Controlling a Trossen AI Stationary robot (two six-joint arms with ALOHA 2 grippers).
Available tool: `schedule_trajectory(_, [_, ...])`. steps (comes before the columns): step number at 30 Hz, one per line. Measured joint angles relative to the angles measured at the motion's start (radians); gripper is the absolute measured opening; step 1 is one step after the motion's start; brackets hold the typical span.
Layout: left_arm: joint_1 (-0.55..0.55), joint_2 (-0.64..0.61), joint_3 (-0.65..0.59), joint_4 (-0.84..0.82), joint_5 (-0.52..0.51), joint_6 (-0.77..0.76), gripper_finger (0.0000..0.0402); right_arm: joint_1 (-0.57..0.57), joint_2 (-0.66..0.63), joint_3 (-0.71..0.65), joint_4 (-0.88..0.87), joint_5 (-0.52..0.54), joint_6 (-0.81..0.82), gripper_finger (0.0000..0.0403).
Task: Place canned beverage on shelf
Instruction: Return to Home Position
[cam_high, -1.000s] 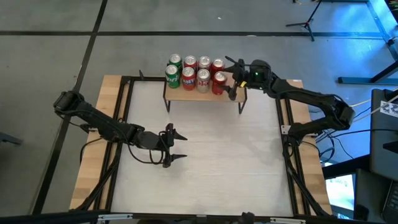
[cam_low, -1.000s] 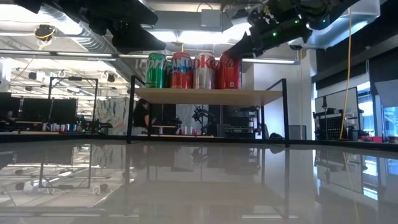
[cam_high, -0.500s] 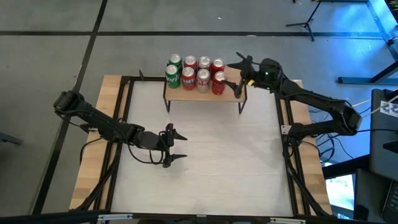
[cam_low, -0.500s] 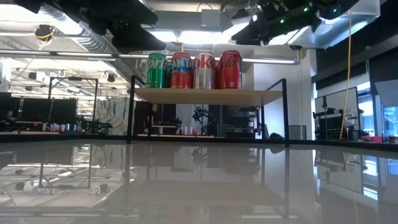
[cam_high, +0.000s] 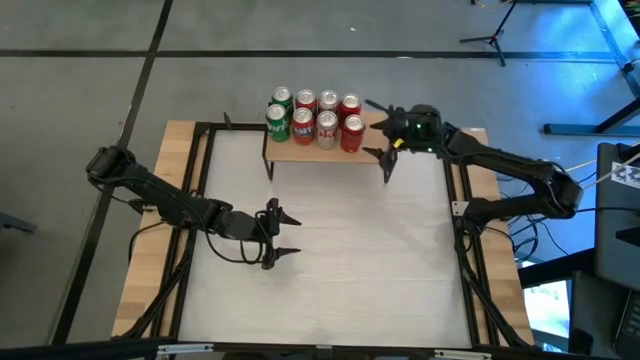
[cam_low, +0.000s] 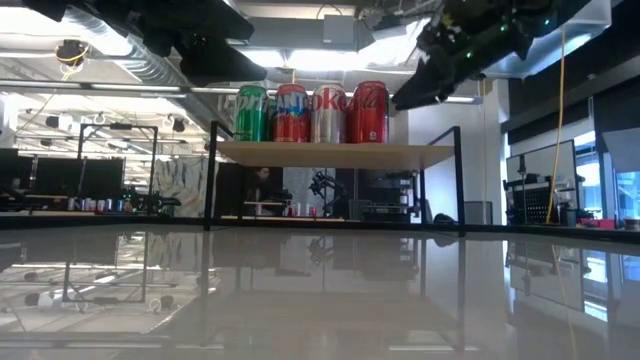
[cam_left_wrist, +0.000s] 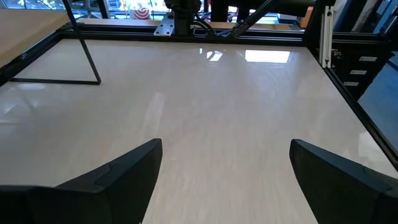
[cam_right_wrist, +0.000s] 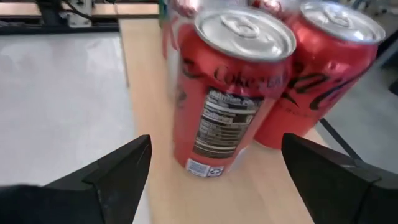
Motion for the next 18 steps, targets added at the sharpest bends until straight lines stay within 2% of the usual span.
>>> schedule_trajectory(3, [0.000, 0.000, 0.000, 0.004, -0.003, 0.000, 0.0343, 0.000, 0.024, -0.003, 0.026, 0.043, 0.003, 0.0356])
schedule_trajectory(8, [0.006, 0.000, 0.000, 0.009, -0.005, 0.007, 0.0343, 0.000, 0.049, -0.002, 0.100, 0.051, 0.029, 0.0356])
schedule_trajectory(13, [0.006, 0.000, 0.000, 0.009, -0.005, 0.023, 0.0343, 0.000, 0.057, -0.002, 0.118, 0.154, 0.023, 0.0356])
schedule_trajectory(18, [0.006, 0.000, 0.000, 0.008, -0.005, 0.023, 0.0343, -0.001, 0.056, -0.002, 0.126, 0.206, -0.005, 0.0356])
